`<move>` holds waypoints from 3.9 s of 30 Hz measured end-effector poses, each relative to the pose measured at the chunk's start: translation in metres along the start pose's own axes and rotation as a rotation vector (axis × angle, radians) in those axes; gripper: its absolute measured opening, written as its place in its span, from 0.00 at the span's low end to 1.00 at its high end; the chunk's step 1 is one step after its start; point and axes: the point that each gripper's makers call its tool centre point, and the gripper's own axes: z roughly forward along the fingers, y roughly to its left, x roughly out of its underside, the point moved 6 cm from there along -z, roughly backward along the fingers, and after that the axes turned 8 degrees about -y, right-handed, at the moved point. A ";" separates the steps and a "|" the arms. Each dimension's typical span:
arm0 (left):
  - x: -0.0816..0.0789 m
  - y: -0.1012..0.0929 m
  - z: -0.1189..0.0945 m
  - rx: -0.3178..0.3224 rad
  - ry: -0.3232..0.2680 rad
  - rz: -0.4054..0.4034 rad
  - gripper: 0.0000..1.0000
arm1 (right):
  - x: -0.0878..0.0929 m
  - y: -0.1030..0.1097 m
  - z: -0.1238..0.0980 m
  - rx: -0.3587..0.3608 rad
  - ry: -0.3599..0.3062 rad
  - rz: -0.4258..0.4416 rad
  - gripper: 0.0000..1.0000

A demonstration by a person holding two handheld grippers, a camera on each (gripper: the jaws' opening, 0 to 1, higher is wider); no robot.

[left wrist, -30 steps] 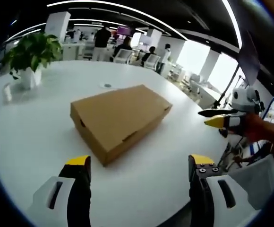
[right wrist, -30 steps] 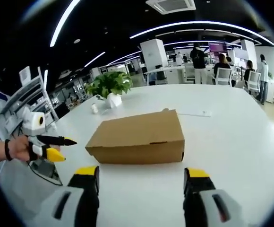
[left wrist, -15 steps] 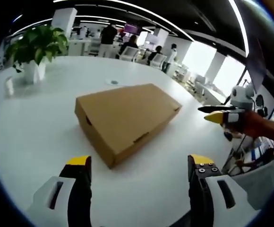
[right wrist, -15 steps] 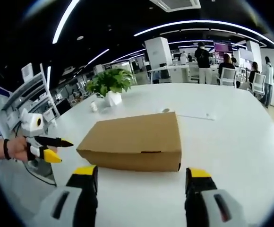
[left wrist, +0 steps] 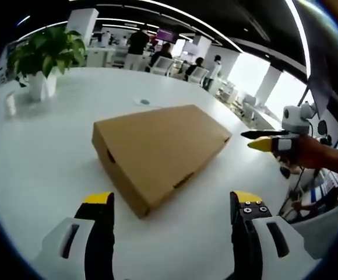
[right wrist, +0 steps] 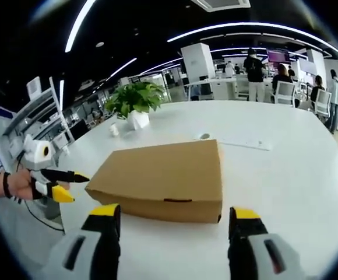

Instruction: Operate the shoe box by opening the lid, removing the specified soft item, and placing it in the target area until the item is outside and the box remains undamaged.

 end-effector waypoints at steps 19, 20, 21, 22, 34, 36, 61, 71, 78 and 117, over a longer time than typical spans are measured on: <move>-0.002 0.018 0.022 -0.030 -0.030 -0.054 0.80 | 0.004 -0.010 0.033 -0.005 0.021 0.040 0.73; -0.001 0.020 0.023 -0.032 -0.031 -0.060 0.80 | 0.004 -0.010 0.033 -0.005 0.022 0.041 0.73; -0.001 0.020 0.024 -0.033 -0.032 -0.065 0.79 | 0.004 -0.010 0.034 -0.005 0.023 0.044 0.73; -0.001 0.021 0.024 -0.033 -0.034 -0.069 0.79 | 0.005 -0.010 0.036 -0.005 0.025 0.048 0.73; 0.000 0.026 0.032 -0.044 -0.041 -0.086 0.76 | 0.005 -0.013 0.048 -0.018 0.040 0.059 0.71; 0.000 0.028 0.033 -0.051 -0.036 -0.073 0.75 | 0.006 -0.013 0.049 -0.025 0.045 0.068 0.70; 0.002 0.032 0.037 -0.021 -0.019 -0.175 0.62 | 0.009 -0.013 0.055 -0.027 0.080 0.107 0.68; 0.002 0.041 0.027 -0.014 -0.001 -0.185 0.60 | 0.013 0.004 0.055 -0.013 0.097 0.122 0.67; 0.004 0.052 0.013 -0.019 0.012 -0.189 0.59 | 0.017 0.022 0.058 -0.007 0.104 0.126 0.66; 0.031 0.111 -0.083 -0.121 0.025 -0.239 0.59 | 0.033 0.121 0.098 -0.129 0.185 0.069 0.63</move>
